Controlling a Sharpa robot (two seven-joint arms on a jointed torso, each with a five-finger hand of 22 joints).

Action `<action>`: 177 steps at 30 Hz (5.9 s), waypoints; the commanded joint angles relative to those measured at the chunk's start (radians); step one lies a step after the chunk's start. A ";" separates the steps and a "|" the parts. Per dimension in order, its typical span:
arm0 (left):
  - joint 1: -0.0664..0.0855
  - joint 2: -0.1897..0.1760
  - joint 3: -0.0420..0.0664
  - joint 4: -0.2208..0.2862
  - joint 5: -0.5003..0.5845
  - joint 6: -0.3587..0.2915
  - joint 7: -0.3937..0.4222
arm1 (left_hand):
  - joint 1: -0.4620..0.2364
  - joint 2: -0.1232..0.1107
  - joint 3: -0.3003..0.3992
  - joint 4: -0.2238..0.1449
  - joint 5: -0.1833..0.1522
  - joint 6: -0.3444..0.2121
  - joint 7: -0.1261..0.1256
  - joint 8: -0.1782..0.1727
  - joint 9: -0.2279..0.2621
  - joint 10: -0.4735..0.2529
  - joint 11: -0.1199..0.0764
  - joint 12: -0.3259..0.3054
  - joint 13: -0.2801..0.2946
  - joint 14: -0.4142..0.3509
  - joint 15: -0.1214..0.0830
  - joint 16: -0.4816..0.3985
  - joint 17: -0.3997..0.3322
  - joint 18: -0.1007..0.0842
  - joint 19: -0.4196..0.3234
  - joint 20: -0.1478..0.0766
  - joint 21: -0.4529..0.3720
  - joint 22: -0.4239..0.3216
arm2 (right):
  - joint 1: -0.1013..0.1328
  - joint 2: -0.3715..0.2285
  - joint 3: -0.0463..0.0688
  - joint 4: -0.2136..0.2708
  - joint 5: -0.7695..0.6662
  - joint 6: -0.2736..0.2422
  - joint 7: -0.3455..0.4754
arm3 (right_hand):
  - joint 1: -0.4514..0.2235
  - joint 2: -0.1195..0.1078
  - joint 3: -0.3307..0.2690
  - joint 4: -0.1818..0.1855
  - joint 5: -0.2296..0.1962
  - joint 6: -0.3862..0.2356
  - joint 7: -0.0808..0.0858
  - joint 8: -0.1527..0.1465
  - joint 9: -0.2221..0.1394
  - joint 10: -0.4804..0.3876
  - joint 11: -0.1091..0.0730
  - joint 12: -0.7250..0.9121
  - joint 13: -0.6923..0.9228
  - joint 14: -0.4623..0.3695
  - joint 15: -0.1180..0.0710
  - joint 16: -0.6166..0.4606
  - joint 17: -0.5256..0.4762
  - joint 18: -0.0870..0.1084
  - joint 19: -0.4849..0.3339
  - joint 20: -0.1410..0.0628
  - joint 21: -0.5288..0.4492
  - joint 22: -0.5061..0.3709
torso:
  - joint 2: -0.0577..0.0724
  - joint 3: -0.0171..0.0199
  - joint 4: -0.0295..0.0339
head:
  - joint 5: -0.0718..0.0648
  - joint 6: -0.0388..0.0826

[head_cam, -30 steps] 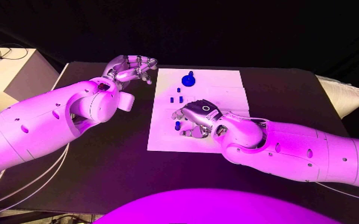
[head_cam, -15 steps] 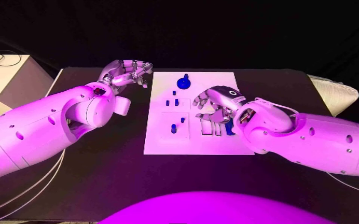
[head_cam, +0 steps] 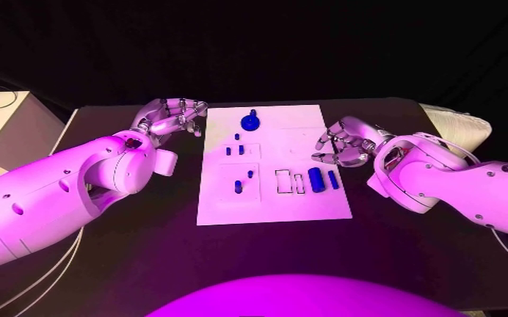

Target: Assemble the parts on the task board

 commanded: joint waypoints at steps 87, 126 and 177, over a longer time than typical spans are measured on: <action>-0.014 -0.001 0.001 0.002 0.013 0.014 0.006 | -0.001 0.015 -0.018 0.003 0.005 -0.004 -0.001 0.009 -0.004 -0.013 0.001 0.012 -0.002 -0.001 0.003 0.007 -0.001 0.014 0.005 0.000 0.004 0.001 | -0.083 0.174 -0.004 -0.008 -0.043 0.052 -0.277 | -0.052 0.139 -0.229 0.003 0.216 0.029 -0.024 0.085 0.045 0.104 -0.021 0.135 0.281 0.095 -0.012 0.049 0.228 -0.037 0.095 -0.012 0.143 0.239 | 0.007 -0.0113 0.0135 | -0.019 0.003; -0.014 -0.009 0.001 0.006 0.013 0.016 0.001 | -0.002 0.016 -0.020 0.003 0.005 -0.005 -0.001 0.010 -0.005 -0.014 0.001 0.012 -0.002 -0.001 0.003 0.007 -0.001 0.014 0.005 0.000 0.004 0.002 | -0.089 0.219 -0.004 -0.038 -0.115 0.050 -0.283 | -0.211 0.054 -0.324 0.008 -0.040 0.024 -0.023 0.101 0.052 0.097 -0.018 0.122 0.272 0.097 -0.010 0.051 0.238 -0.039 0.097 -0.010 0.151 0.245 | 0.009 -0.0121 0.0143 | -0.013 -0.001; -0.014 -0.009 0.001 0.005 0.013 0.015 0.001 | 0.000 0.019 -0.024 0.002 0.005 -0.008 -0.001 0.011 -0.006 -0.018 0.001 0.015 -0.003 -0.001 0.003 0.008 -0.002 0.014 0.008 0.000 0.006 0.003 | -0.104 0.179 -0.001 -0.007 -0.203 0.031 -0.199 | 0.138 0.035 -0.161 -0.001 -0.193 0.062 -0.052 0.197 0.094 0.100 -0.043 0.123 0.276 0.100 -0.029 0.054 0.252 -0.042 0.102 -0.025 0.165 0.255 | 0.011 -0.0141 0.0169 | -0.017 -0.003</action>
